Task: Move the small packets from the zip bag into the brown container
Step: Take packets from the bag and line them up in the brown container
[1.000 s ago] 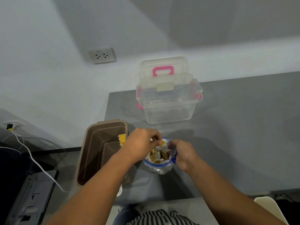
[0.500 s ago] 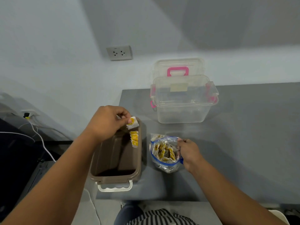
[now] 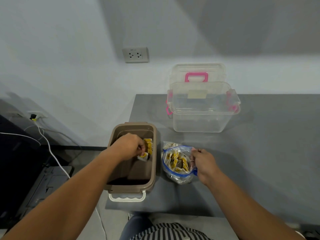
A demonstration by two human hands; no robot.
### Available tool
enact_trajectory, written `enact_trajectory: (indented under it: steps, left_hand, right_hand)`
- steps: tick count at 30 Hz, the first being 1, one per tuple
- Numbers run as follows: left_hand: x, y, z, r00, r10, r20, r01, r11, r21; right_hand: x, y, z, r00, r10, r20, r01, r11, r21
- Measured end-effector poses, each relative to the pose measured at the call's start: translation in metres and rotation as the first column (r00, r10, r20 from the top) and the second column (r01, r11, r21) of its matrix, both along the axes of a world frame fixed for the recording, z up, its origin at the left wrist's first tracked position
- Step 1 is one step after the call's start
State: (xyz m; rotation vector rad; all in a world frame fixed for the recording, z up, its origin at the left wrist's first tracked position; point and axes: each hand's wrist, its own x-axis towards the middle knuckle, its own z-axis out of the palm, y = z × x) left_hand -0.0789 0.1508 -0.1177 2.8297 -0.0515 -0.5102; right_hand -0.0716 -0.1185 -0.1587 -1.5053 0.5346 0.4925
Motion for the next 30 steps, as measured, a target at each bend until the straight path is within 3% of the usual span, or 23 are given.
enact_trajectory:
  steps: [14, 30]
  left_hand:
    - [0.007, -0.014, -0.024, 0.997, 0.014, 0.076, -0.028, 0.983, 0.183]
    - [0.007, -0.017, -0.02, 0.994, 0.021, 0.107, -0.036, 0.989, 0.142]
  right_hand:
    - [-0.004, -0.001, 0.001, 1.0, -0.03, -0.01, 0.03, 0.999, 0.025]
    - [-0.008, 0.002, -0.002, 1.0, -0.013, -0.015, 0.013, 1.0, 0.002]
